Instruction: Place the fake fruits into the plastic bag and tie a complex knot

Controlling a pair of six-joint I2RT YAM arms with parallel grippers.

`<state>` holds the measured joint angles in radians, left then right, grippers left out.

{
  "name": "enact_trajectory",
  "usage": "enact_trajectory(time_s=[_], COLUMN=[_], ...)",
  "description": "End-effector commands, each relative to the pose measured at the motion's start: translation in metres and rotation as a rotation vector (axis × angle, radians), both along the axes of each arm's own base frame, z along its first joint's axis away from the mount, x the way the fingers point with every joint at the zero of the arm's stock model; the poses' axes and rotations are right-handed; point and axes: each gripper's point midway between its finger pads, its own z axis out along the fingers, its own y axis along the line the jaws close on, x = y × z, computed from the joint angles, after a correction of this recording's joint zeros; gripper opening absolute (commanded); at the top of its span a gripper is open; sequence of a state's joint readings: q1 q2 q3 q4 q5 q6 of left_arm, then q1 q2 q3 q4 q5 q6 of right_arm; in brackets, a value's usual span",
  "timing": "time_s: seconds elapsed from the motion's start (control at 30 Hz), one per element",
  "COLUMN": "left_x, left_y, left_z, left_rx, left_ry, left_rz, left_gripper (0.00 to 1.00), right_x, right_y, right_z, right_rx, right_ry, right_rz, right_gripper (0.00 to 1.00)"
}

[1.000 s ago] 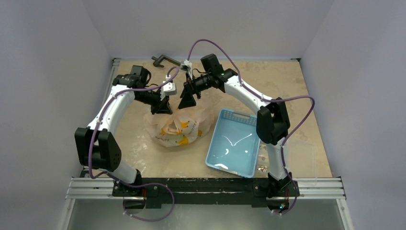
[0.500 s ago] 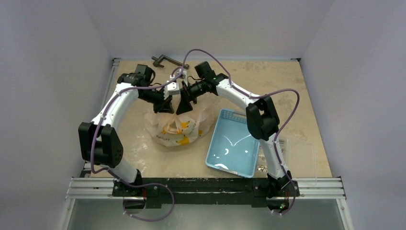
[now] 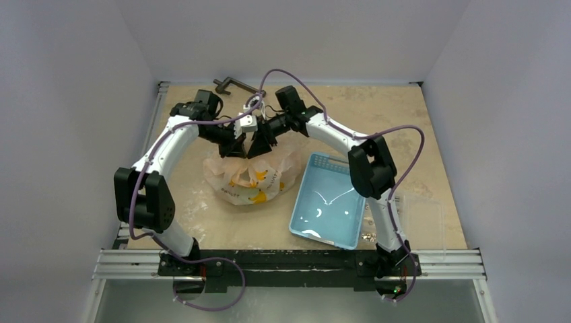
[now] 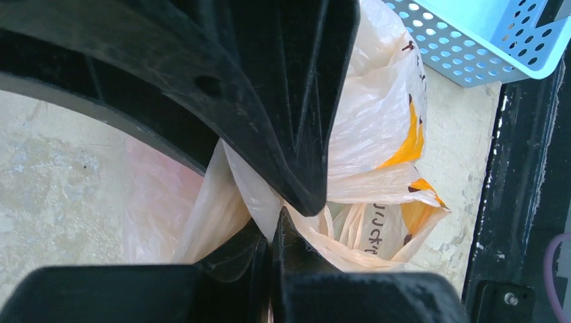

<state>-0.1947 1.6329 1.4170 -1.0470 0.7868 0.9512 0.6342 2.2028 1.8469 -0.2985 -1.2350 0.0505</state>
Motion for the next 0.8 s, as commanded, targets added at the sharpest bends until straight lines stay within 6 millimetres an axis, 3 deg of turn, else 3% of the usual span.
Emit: enact_trajectory(time_s=[0.0, 0.07, 0.13, 0.23, 0.3, 0.4, 0.53, 0.77], left_x=[0.012, 0.009, 0.002, -0.010, -0.008, 0.006, 0.027, 0.034], left_y=[-0.006, -0.002, 0.006, 0.018, 0.037, 0.064, 0.082, 0.059], left_z=[0.018, 0.025, 0.042, 0.097, 0.134, 0.160, 0.150, 0.151], left_rx=[-0.018, -0.008, -0.016, -0.157, -0.238, -0.281, -0.241, -0.361], left_ry=[-0.065, -0.076, -0.100, -0.118, -0.132, -0.149, -0.100, 0.002], left_rz=[0.011, 0.019, 0.034, 0.117, 0.228, 0.383, 0.468, 0.336], left_gripper=[0.03, 0.20, 0.38, 0.65, 0.80, 0.85, 0.87, 0.85], right_x=[-0.005, -0.004, -0.001, 0.000, -0.001, 0.001, -0.001, -0.007], right_y=[0.000, -0.002, -0.005, -0.009, -0.012, -0.014, -0.016, -0.019], right_z=[0.044, 0.045, 0.047, 0.059, 0.069, 0.079, 0.084, 0.076], right_rx=[0.085, 0.074, 0.066, 0.077, 0.099, 0.119, 0.128, 0.106], right_ry=[-0.074, -0.106, -0.172, -0.246, -0.301, -0.383, -0.455, -0.528], right_rz=[0.025, 0.013, 0.003, -0.016, -0.035, -0.068, -0.054, -0.015], right_gripper=[0.18, 0.00, 0.00, 0.00, 0.00, 0.00, 0.00, 0.00])
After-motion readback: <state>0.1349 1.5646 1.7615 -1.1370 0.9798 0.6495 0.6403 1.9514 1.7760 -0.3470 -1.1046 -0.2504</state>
